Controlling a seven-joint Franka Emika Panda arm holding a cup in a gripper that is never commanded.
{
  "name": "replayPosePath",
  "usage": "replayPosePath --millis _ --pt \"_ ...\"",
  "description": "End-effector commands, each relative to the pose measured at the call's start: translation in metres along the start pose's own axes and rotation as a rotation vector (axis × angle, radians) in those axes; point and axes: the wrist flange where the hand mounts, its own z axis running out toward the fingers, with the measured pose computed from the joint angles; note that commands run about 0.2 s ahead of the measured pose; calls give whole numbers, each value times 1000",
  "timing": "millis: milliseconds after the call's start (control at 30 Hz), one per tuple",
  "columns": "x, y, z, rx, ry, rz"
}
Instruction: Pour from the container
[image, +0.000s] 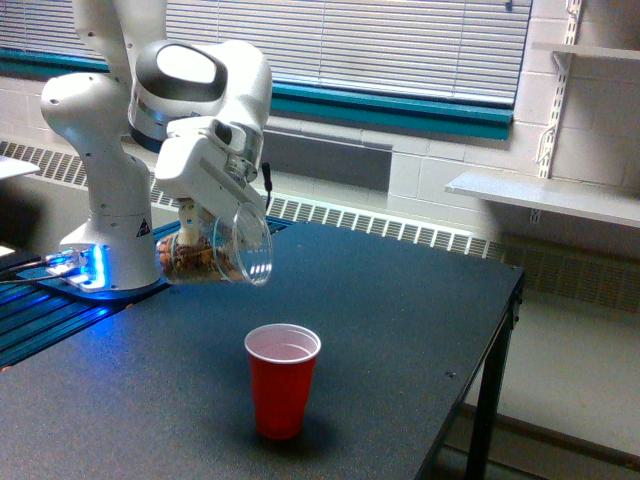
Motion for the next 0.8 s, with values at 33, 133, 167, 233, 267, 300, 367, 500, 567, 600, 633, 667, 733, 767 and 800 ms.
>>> replayPosePath --millis 33,133,167,233,267,300,367,500,567,600,633,667,733,767,800 --pt "2 -9 2 -22 -4 -62" --pt "1 -12 4 -32 -11 -73" --pt "1 -13 5 -36 -12 -76" --pt "0 -14 6 -43 -18 -85" --pt "0 -15 7 -48 -20 -90" --pt "-1 -16 7 -53 -21 -94" --pt "-1 -17 8 -63 -28 -101" --pt "-2 -20 9 -87 -33 -117" --pt "-2 -22 10 -97 -36 -124" --pt "-3 -22 10 -101 -38 -128" --pt "-3 -23 11 -106 -39 -130" --pt "-3 -24 11 -109 -41 -133" --pt "-3 -25 11 -117 -43 -140" --pt "-4 -26 12 -122 -43 -142" --pt "-4 -27 12 -125 -46 -143"
